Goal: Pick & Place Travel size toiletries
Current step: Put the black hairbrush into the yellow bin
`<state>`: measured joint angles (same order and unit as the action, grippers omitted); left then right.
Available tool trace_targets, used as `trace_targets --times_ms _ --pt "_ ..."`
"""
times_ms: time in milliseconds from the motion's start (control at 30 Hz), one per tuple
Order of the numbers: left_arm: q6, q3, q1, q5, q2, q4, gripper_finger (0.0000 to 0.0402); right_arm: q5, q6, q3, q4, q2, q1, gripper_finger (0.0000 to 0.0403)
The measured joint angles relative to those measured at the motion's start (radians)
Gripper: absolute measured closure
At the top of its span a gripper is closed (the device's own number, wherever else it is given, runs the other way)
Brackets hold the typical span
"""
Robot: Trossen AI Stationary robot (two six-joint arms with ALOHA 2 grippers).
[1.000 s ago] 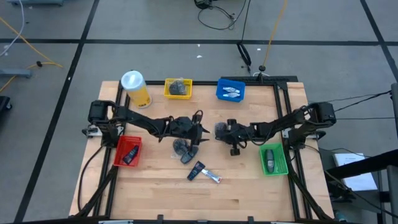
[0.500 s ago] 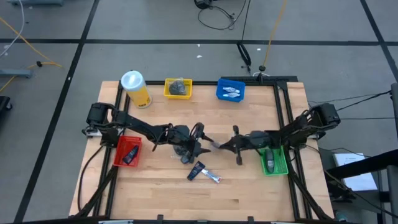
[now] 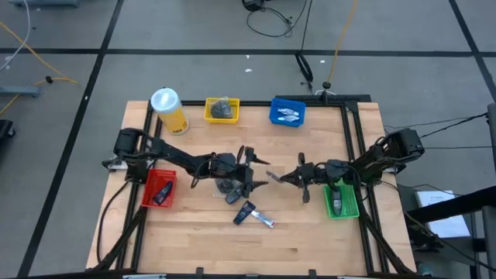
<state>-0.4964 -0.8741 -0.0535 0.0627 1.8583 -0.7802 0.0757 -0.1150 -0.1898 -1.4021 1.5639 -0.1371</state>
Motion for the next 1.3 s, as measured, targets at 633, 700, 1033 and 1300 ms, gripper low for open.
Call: trace_targets --times_ms 633,700,1033,1300 --pt "0.102 -0.145 0.024 -0.087 0.146 0.113 0.0258 -0.001 0.005 -0.002 0.007 0.0 0.0 0.0403" --pt "0.124 -0.145 0.024 -0.082 0.117 0.18 0.0294 0.0 0.004 -0.002 0.007 0.0 0.0 0.04" --pt "0.278 -0.15 0.049 0.193 -0.228 0.858 0.0371 0.054 -0.07 0.0 0.017 -0.001 0.034 0.027" --pt "0.274 -0.297 0.351 0.224 -0.356 1.309 0.0391 0.055 -0.03 0.0 0.053 -0.001 0.034 0.022"
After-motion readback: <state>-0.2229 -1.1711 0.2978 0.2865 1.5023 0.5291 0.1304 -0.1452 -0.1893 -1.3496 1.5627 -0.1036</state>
